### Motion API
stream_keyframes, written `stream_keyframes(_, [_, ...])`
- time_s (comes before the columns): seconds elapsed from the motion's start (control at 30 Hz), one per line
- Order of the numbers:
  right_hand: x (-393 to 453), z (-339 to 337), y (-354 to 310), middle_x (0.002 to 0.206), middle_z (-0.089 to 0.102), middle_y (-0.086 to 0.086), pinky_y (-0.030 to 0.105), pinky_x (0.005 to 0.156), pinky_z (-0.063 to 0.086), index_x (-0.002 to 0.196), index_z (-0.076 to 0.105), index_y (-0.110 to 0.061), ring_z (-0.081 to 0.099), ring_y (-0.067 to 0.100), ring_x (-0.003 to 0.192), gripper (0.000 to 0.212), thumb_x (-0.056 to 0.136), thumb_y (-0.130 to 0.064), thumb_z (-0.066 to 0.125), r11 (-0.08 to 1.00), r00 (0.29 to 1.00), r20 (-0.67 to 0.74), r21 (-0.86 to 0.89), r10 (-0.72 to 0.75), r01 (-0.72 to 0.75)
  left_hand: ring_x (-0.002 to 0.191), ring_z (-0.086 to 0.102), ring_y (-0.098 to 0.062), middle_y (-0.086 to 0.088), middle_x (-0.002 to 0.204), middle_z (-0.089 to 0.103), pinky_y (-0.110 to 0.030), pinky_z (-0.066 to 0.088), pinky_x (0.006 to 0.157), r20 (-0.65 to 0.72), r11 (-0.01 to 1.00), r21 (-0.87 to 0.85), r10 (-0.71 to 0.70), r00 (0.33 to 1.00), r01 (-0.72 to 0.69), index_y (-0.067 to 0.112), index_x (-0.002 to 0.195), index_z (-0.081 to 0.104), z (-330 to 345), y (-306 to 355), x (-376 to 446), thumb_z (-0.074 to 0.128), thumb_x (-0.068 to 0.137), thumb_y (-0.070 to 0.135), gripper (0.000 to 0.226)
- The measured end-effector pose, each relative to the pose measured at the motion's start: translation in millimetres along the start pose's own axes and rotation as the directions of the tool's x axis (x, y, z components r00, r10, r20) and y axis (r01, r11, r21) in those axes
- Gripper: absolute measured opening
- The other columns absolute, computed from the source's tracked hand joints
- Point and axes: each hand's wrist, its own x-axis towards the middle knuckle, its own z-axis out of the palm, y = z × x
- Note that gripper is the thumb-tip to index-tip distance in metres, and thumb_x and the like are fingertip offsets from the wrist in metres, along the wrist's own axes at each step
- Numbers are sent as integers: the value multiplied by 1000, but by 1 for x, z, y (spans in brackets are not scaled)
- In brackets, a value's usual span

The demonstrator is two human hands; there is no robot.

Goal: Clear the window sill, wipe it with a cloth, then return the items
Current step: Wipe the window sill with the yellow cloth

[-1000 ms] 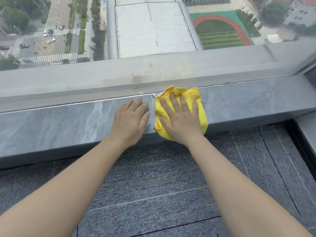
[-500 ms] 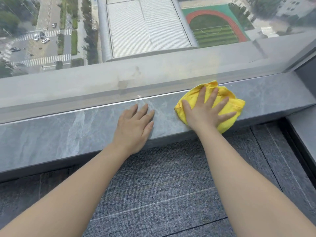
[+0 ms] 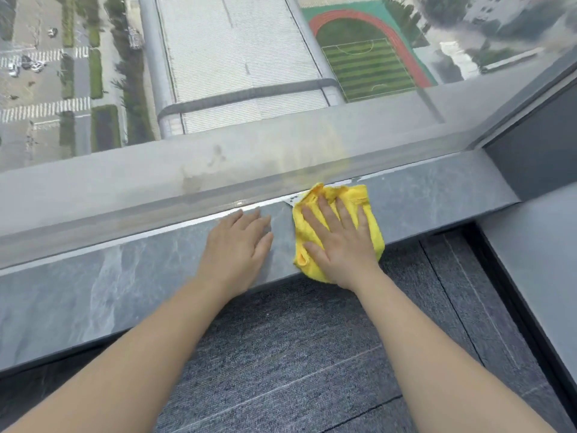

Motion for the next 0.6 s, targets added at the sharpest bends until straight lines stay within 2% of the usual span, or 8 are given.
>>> stream_keyframes(0.07, [-4, -4, 12, 159, -10, -6, 48, 112, -16, 143, -5, -41, -10, 24, 147, 81, 65, -61, -11, 999, 999, 42, -36, -11, 13, 136, 28, -25, -5, 146, 38, -30, 15, 112, 19, 998, -24, 63, 998, -62, 18, 130, 43, 2, 9, 9, 2, 65, 56, 86])
stream_keyframes(0.13, [-6, -4, 19, 158, -12, -8, 51, 112, -16, 143, -7, -43, -12, 24, 146, 80, 65, -63, -10, 998, 998, 47, -58, 39, -36, 136, 28, -24, -5, 147, 36, -29, 14, 110, 44, 991, -30, 131, 990, -130, 18, 130, 42, 5, 14, 16, 0, 66, 56, 86])
stream_keyframes(0.23, [-9, -4, 26, 158, -16, -7, 61, 111, -10, 143, -10, -42, -16, 28, 145, 73, 78, -71, 7, 969, 968, 54, -19, 246, -246, 136, 27, -25, -5, 148, 34, -28, 11, 108, 112, 981, -5, 196, 974, -196, 18, 132, 40, 13, 18, 20, -4, 65, 54, 87])
stream_keyframes(0.3, [-10, -6, 30, 157, -20, -4, 63, 109, -10, 144, -11, -39, -19, 32, 144, 72, 86, -67, 21, 915, 915, 83, 47, 395, -400, 135, 27, -27, -5, 148, 34, -32, 12, 111, 138, 974, 45, 216, 967, -224, 19, 131, 39, 18, 20, 22, -7, 66, 53, 87])
stream_keyframes(0.4, [0, -11, 39, 157, -22, 1, 65, 108, -9, 145, -12, -34, -19, 36, 143, 75, 86, -65, 24, 813, 828, 85, 156, 554, -560, 138, 24, -26, -3, 149, 32, -37, 14, 115, 127, 973, 89, 199, 972, -211, 22, 132, 37, 25, 25, 27, -9, 65, 53, 87])
stream_keyframes(0.53, [30, -16, 41, 157, -16, 12, 66, 108, -8, 147, -9, -24, -16, 40, 143, 77, 88, -63, 23, 662, 699, 49, 279, 713, -695, 140, 19, -25, 2, 151, 29, -38, 14, 117, 86, 982, 98, 154, 984, -162, 27, 135, 32, 31, 33, 32, -10, 64, 54, 87])
stream_keyframes(0.6, [46, -19, 39, 157, -14, 17, 67, 108, -8, 147, -8, -17, -15, 43, 142, 79, 89, -60, 23, 623, 664, 29, 315, 747, -716, 141, 18, -23, 4, 150, 30, -36, 14, 117, 51, 987, 93, 129, 990, -133, 26, 137, 27, 35, 36, 33, -9, 65, 55, 86])
